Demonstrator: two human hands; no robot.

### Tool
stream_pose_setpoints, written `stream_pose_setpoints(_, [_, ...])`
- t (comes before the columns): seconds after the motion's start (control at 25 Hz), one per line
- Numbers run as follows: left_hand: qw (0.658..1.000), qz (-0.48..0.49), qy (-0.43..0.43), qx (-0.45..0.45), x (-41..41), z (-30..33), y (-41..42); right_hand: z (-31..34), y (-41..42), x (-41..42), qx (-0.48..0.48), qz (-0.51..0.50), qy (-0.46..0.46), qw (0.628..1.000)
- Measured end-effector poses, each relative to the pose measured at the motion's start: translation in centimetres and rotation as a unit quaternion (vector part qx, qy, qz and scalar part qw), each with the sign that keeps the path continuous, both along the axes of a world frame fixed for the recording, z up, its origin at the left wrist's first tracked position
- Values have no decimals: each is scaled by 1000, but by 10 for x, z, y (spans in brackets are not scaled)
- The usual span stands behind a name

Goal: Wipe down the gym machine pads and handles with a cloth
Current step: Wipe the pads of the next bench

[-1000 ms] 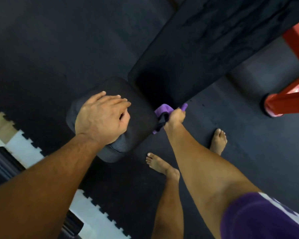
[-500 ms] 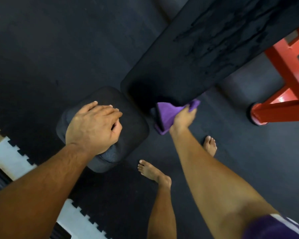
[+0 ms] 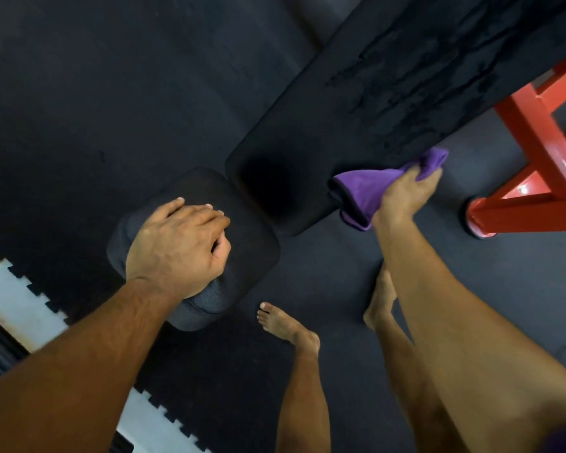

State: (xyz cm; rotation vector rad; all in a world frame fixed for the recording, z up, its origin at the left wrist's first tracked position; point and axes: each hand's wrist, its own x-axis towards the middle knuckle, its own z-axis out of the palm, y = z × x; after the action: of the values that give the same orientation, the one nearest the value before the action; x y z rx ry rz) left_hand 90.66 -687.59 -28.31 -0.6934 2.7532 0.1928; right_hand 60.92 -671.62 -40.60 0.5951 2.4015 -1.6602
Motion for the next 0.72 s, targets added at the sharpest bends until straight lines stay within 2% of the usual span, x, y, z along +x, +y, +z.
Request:
stream_pose_setpoints(0.08, [1000,1,2,1,1,-1,0,-14,-5,32,3,22,-52,998])
stream_pose_setpoints(0.16, [1000,2,13,-2,4,-1,0,-29,-9,85,53,55,-151,986])
stream_pose_setpoints(0.24, [1000,5,24,0,4,-1,-1,-42,-6,136,70,93,-251,961])
stream_pose_setpoints(0.32, [1000,7,30,1,3,-3,-1,-49,1,171,39,145,-359,921])
stream_pose_setpoints(0.4, [999,6,36,2,4,-5,-1,-42,9,179,46,192,-397,896])
stream_pose_setpoints(0.44, [999,8,39,4,4,-5,0,-31,15,171,76,228,-375,895])
stream_pose_setpoints(0.52, [999,18,44,9,4,-4,0,5,28,143,163,325,-264,893])
stream_pose_setpoints(0.6, [999,32,38,14,3,-1,0,58,36,104,196,456,-125,859])
stream_pose_setpoints(0.64, [999,37,33,17,2,1,0,79,34,85,194,533,-36,823])
stream_pose_setpoints(0.72, [998,41,24,33,0,3,1,96,8,51,188,650,154,720])
